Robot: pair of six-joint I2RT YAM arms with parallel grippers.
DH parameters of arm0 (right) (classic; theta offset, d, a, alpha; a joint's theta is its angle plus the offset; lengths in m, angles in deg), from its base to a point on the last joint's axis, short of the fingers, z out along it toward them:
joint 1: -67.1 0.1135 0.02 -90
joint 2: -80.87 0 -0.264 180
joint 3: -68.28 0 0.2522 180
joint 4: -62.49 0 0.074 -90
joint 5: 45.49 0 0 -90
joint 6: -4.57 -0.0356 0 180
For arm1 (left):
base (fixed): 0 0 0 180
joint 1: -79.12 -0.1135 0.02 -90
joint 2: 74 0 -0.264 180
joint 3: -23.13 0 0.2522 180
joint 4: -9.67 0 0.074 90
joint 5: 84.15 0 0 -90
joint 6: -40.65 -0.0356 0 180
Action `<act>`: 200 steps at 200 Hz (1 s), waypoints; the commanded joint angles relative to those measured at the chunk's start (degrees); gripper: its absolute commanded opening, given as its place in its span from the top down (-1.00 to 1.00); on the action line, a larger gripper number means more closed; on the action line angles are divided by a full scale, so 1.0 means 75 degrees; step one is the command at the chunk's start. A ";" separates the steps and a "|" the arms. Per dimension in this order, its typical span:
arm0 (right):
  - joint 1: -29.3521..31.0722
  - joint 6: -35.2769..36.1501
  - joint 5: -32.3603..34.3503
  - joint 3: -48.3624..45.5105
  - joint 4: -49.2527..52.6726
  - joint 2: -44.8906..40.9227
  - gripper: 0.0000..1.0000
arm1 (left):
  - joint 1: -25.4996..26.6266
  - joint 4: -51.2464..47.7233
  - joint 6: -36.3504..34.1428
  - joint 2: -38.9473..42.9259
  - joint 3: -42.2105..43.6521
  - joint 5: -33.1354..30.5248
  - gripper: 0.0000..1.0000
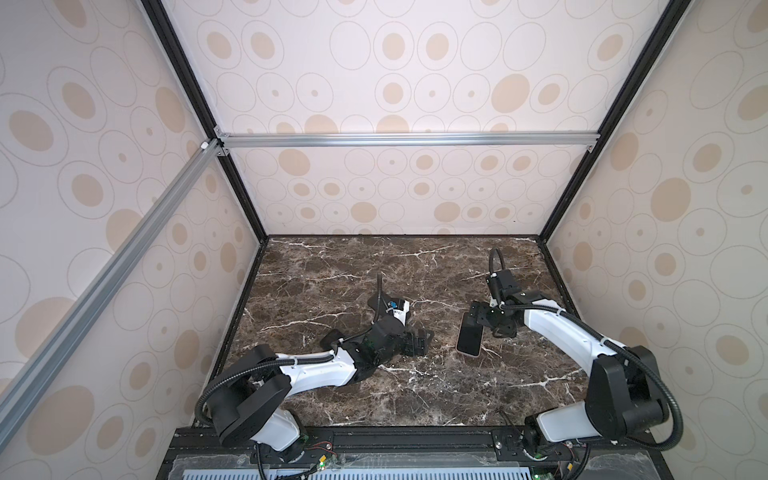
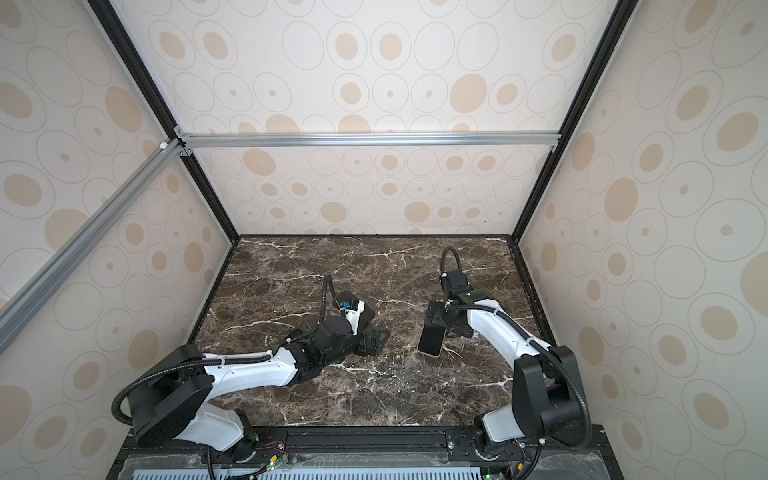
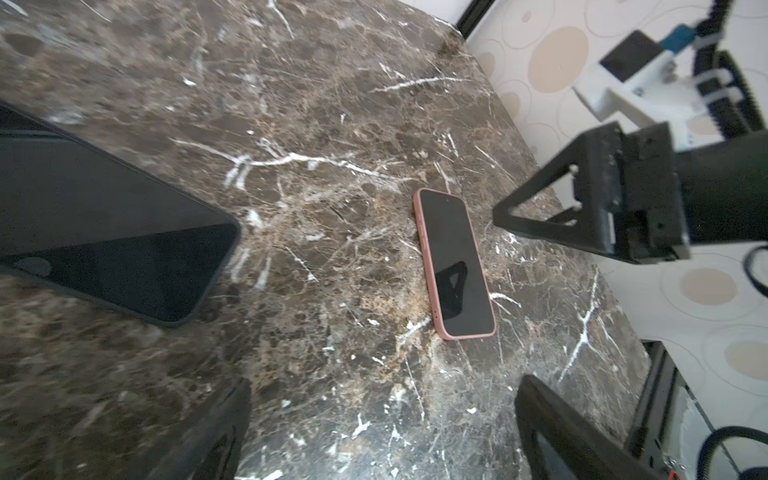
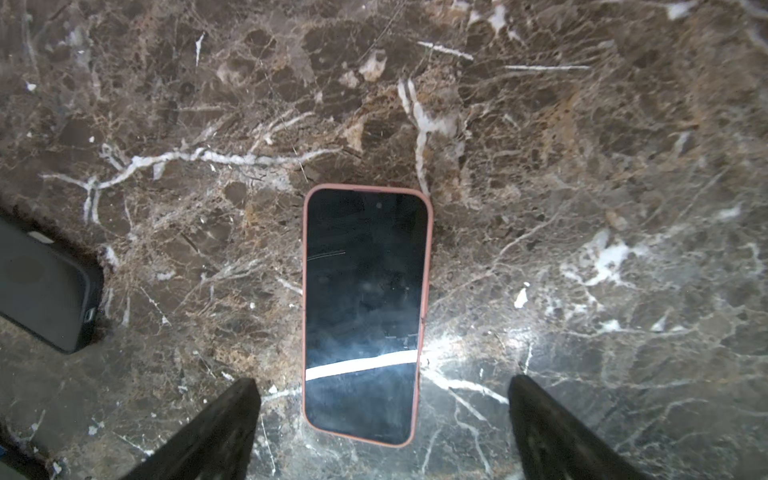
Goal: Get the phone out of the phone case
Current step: 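Move the right gripper over the pink-cased phone while the left gripper approaches its edge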
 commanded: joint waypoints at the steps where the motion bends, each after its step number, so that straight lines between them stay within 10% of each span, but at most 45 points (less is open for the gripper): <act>1: 0.0270 -0.0286 0.0295 0.0444 0.0481 0.0427 -0.96 | 0.0065 0.1153 0.0490 -0.0154 -0.0271 0.0357 -0.98; 200: 0.0420 -0.0691 0.0363 0.1410 0.0548 0.2641 -1.00 | 0.0058 0.0775 -0.0089 -0.0364 -0.0408 0.0333 -0.98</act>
